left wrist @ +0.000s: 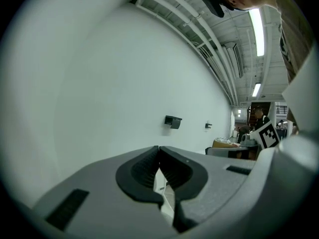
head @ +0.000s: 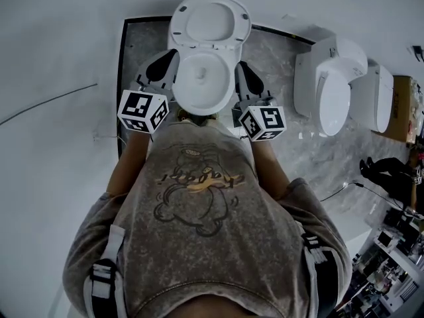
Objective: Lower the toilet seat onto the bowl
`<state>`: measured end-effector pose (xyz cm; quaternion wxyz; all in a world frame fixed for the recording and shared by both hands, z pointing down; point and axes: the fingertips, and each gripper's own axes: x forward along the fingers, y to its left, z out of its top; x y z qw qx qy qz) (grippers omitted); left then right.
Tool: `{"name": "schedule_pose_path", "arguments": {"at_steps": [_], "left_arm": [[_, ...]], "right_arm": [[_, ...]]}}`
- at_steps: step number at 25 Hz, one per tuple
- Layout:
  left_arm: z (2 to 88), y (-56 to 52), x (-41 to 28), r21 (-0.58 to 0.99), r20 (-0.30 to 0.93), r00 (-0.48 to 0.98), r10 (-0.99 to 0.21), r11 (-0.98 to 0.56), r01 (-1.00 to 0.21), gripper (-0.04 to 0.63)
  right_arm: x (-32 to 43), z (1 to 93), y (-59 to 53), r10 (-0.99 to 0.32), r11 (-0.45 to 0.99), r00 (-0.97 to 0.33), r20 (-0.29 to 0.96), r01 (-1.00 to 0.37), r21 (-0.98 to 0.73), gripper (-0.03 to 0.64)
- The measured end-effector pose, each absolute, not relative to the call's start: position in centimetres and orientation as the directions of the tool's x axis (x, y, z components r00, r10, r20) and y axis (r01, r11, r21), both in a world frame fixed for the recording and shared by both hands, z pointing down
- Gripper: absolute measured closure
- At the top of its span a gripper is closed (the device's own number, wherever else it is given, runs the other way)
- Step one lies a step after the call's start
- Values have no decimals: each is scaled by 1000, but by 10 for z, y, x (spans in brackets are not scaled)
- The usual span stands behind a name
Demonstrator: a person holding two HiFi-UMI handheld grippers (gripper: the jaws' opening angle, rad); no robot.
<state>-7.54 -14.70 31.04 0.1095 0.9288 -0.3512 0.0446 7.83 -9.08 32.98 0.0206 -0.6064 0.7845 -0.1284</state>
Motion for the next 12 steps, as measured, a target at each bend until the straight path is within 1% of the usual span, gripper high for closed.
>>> {"name": "schedule_pose_path", "arguments": {"at_steps": [6,7,9,10,12], "left_arm": [[318,-168,-58,170,163,737,-656,-717,-676,584],[320,-171,-55,173,163,737,-656,-716,-676,574],[322,-177,-47,171,164,741,-652,-720,-672,506],[322,-180,-42,161,165,745,-647,-727,-667,490],[321,-190,-31,131,161,755,-635,-745,-654,464]], "right_arm": [[97,342,-114,-944,264,-296,147,-942,-206,586],[98,343,-118,-938,279,-311,151,-939,-200,586],[98,346,-127,-924,316,-348,159,-928,-195,584],[97,347,-133,-915,337,-370,161,-920,-200,567],[97,348,-146,-895,379,-416,162,-899,-218,433]]}}
